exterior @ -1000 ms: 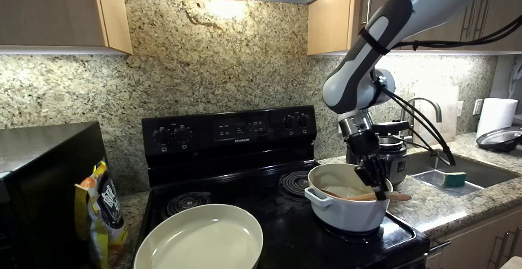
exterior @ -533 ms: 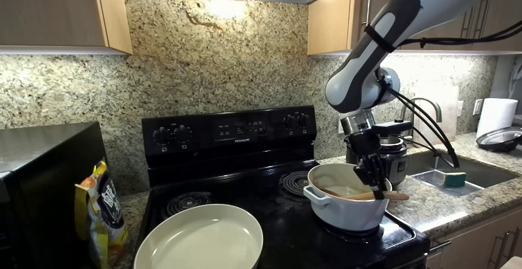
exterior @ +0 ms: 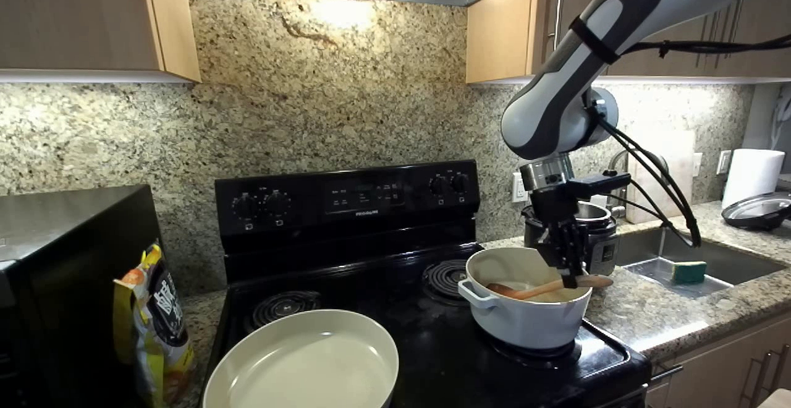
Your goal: Use the wooden spatula to stir the water in the pot.
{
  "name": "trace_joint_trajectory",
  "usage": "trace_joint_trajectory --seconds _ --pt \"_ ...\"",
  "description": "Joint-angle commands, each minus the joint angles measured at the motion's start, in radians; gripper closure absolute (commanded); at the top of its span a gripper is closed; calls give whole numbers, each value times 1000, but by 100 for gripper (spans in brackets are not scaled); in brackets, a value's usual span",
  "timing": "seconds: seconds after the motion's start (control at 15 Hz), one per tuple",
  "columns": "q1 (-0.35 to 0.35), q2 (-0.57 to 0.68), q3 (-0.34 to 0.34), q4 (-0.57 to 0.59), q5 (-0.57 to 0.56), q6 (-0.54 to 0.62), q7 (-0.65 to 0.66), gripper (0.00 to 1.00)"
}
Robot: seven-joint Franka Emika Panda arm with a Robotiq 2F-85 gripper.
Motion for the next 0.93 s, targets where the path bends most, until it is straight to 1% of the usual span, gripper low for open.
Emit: trace_joint_trajectory --seconds 0.0,0.2,0.27,0.87 --pt "-13 -39 6 -11 -44 14 19 94" --pt "-10 -43 7 -5 -57 17 12 94" --pt "-5 -22 5 6 -27 -2 -1 76" --pt "-5 -24 5 6 -31 -2 -1 76"
